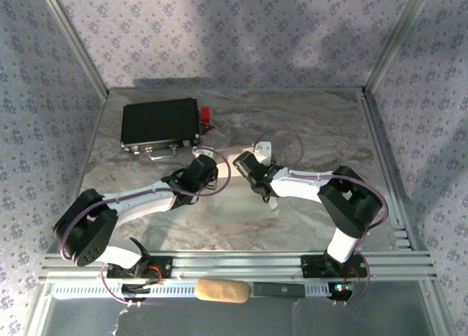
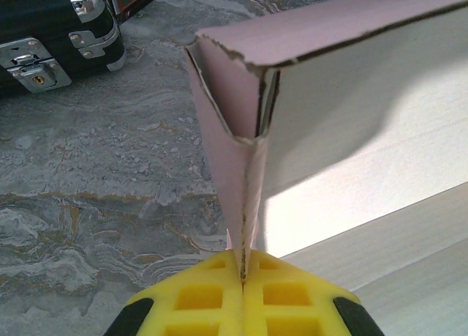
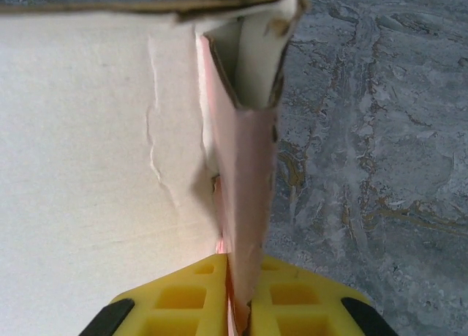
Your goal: Fold the paper box
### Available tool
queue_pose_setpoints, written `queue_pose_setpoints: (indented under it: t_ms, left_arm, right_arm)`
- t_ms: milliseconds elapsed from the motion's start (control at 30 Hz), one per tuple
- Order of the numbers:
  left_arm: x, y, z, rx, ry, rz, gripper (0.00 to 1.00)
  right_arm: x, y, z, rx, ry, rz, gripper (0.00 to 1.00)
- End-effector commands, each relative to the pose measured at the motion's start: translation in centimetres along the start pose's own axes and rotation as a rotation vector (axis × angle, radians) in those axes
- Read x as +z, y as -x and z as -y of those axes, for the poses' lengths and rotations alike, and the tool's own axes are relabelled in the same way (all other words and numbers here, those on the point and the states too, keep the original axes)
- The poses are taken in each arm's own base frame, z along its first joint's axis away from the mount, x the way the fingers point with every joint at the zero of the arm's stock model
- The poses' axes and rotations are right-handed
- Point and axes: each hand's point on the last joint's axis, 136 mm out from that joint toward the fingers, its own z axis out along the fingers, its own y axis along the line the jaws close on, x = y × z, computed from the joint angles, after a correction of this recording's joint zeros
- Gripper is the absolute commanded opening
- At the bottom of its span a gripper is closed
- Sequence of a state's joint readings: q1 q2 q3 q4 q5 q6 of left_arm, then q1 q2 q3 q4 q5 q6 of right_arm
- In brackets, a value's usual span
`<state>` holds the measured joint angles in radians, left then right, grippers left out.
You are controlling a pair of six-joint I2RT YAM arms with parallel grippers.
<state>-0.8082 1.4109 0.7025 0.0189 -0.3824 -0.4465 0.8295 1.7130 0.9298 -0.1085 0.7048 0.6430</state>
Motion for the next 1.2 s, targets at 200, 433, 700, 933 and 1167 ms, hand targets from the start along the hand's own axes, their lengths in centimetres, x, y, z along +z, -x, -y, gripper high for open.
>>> queue_pose_setpoints:
  t_ms: [200,433,700,933,1167]
  left_arm:
    - [-0.4,1.1,0.9,0.005,-0.017,0.013,0.00]
    - [-0.3,1.1,0.6,0.001,-0.003,0.012,0.00]
    - [-0.3,1.0,0.7,0.000,-0.006,0.012,0.00]
    - [-0.3,1.0,0.7,-0.001,-0.007,0.008,0.00]
    - [-0.2,1.0,0.7,-0.002,-0.006,0.006,0.00]
  right_arm:
    - [0.9,-2.7,2.7,-0.091,-0.179,-0.150,0.00]
    - [-0.3,-2.7,4.9,-0.087,-0.385,-0.156,0.00]
    - [0.0,-2.5,3.3,-0.086,-0.357,-0.152,0.00]
    - [-0.5,-1.9,1.5,-0.040,-0.154,-0.151,0.07]
    - [-1.7,0.4,0.8,0.025,-0.006,-0.146,0.24]
